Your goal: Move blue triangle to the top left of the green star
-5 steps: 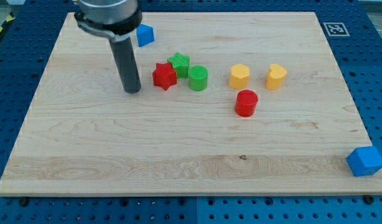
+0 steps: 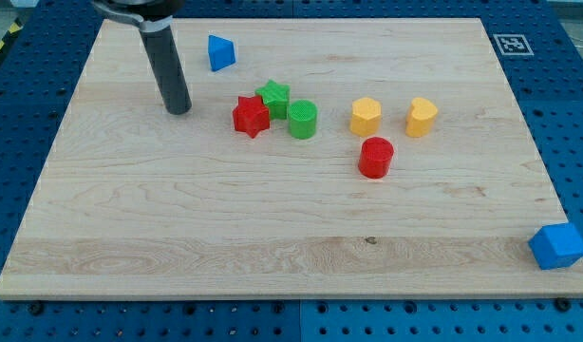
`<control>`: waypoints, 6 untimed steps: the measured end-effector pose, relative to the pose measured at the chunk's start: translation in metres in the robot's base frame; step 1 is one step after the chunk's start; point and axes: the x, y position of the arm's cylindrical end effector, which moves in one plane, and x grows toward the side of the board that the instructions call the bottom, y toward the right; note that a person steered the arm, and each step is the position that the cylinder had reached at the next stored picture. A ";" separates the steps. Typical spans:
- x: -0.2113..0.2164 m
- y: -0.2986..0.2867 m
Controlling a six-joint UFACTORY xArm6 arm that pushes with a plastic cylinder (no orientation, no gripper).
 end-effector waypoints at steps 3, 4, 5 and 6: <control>-0.083 -0.031; -0.108 -0.031; -0.124 -0.022; -0.124 -0.007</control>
